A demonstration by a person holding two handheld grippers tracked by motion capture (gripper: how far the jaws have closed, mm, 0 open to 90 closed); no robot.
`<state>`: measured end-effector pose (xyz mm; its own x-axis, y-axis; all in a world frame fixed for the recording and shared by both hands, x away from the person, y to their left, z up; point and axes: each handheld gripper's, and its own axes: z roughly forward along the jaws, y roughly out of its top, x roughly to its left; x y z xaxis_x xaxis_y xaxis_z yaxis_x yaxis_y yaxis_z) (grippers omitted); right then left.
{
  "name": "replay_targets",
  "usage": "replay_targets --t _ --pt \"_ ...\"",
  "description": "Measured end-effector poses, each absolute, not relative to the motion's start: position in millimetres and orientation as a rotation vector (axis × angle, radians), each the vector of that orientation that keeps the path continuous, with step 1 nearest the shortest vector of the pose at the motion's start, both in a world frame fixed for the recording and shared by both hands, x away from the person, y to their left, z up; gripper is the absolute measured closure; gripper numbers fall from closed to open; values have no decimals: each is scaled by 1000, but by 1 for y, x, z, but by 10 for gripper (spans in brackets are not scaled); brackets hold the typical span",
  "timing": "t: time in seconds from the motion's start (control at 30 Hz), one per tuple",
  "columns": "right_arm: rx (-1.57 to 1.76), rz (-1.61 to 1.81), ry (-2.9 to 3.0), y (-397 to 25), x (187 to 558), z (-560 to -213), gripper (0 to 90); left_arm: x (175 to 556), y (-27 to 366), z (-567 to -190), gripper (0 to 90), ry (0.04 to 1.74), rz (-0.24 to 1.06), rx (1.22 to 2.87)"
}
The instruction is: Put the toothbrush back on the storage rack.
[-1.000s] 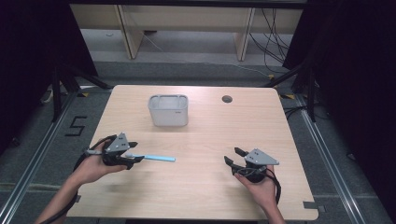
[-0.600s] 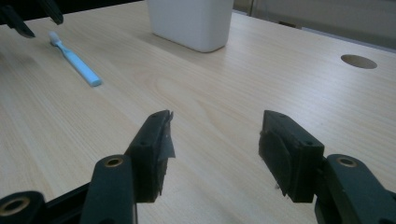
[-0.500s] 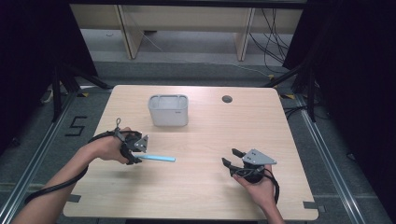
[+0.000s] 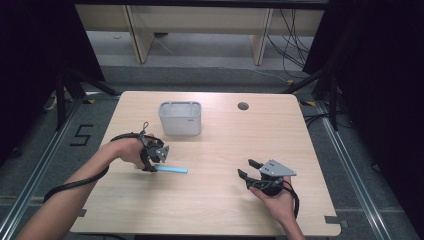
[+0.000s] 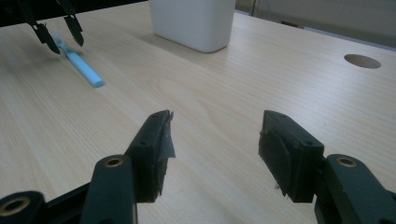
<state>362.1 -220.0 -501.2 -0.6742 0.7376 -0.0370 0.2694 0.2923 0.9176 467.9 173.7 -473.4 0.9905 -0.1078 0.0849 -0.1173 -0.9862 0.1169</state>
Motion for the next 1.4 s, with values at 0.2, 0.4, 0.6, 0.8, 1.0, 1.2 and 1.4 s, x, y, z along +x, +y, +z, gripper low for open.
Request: replay_targets --t 0.2,0.4,0.6,0.8,1.0,1.2,1.4 --pt "896 1366 2103 -219 362 -501 442 472 170 -476 647 -167 84 3031" --pt "923 1386 2118 -217 360 -500 442 474 168 -478 678 -151 49 3033" --pt "937 1387 2118 -217 360 -500 441 475 168 -479 724 -146 28 3044" --pt "900 1379 2123 -218 362 -500 439 474 167 -479 778 -122 -10 3054" --pt "922 1377 2127 -217 361 -501 438 474 167 -479 785 -107 -28 3055" --pt "899 1380 2116 -217 363 -501 438 470 166 -470 786 -109 -8 3036" --pt "891 1384 2120 -217 363 -500 438 463 165 -465 786 -105 0 3030"
